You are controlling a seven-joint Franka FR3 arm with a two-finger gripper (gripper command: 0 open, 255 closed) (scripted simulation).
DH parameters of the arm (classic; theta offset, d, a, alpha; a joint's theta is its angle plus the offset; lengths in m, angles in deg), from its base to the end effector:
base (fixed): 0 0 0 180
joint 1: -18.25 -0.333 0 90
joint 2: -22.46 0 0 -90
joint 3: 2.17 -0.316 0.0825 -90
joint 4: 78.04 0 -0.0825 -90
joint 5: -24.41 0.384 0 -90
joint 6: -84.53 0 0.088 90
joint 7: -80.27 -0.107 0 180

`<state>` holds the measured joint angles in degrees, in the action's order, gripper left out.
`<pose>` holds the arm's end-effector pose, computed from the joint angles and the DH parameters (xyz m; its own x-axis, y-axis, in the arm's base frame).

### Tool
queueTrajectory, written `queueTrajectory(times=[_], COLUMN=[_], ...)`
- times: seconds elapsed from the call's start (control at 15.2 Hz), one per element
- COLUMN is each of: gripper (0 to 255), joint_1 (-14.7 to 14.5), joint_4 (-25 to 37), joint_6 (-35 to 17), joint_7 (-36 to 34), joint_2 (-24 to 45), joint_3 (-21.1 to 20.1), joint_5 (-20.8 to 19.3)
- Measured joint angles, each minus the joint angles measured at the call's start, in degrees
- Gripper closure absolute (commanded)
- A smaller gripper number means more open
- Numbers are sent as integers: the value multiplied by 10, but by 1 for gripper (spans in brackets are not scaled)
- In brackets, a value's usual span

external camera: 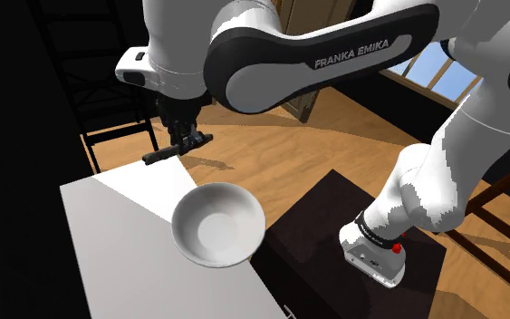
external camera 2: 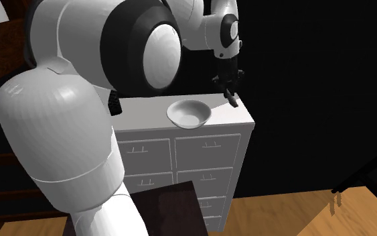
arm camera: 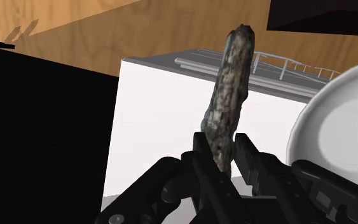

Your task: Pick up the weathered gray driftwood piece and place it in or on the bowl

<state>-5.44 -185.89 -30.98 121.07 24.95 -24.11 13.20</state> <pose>0.4172 0.4061 0.4930 -0.0088 0.9990 -0.0431 0.9830 0.0165 0.1828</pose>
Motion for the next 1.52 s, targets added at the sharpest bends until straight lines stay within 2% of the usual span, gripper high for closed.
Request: queueTrajectory(times=[0.2, 0.92, 1.52], gripper=[255, 255, 255], joint_1=[-2, -59, -64], joint_4=[7, -104, -158], joint_6=[14, 21, -38], joint_7=[0, -95, -123], joint_2=[-7, -121, -112], joint_3=[-2, -59, -71], joint_5=[4, 50, 43])
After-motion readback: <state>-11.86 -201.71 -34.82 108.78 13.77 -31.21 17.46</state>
